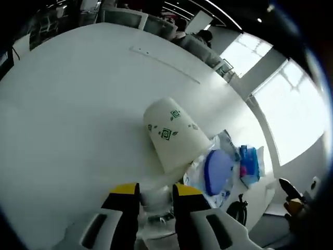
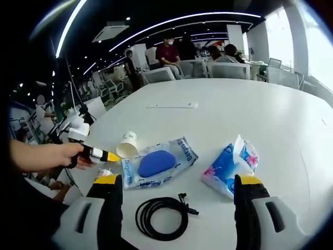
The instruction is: Arrange the tabletop items into an orderly group along one side of the table until the central work area is clear of visible clutter.
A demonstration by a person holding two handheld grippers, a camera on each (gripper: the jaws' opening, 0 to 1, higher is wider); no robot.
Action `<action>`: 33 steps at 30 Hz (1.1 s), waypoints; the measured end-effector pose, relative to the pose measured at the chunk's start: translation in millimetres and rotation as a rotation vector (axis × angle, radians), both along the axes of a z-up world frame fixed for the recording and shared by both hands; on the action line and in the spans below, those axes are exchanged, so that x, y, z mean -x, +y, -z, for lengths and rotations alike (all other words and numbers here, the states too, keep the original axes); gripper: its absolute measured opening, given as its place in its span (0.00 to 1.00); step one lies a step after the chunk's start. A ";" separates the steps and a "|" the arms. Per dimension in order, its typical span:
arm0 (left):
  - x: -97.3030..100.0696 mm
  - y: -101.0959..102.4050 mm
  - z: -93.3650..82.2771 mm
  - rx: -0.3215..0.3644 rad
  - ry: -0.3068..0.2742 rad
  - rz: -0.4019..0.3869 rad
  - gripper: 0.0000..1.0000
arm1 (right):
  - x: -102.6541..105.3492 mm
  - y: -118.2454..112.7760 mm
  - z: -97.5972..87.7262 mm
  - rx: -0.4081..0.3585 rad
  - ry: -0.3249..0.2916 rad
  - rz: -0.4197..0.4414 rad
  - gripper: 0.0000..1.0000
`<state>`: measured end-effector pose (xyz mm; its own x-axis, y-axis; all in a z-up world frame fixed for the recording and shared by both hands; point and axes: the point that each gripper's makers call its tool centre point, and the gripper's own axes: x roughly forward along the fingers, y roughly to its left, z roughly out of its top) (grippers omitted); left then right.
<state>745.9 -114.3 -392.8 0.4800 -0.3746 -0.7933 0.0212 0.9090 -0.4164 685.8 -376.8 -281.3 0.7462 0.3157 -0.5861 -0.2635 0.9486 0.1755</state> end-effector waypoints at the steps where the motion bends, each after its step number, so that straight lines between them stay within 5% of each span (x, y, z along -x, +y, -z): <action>1: 0.9 -0.1 -0.1 0.010 0.008 -0.003 0.22 | 0.5 0.1 -0.1 0.000 0.001 0.001 0.85; 11: 8.3 2.9 -22.4 0.051 -0.043 -0.011 0.21 | 0.0 -1.2 -2.1 0.001 -0.006 0.008 0.85; 28: 0.3 -0.3 -94.4 0.058 -0.283 0.003 0.19 | -0.6 7.8 -2.4 -0.002 -0.014 -0.007 0.85; 29: -1.3 2.7 -97.7 0.003 -0.315 0.039 0.19 | -0.5 8.5 -3.0 -0.002 -0.016 -0.008 0.85; 33: 1.3 -5.2 -107.4 -0.013 -0.345 0.078 0.19 | -0.9 9.4 -3.4 -0.005 -0.021 -0.008 0.85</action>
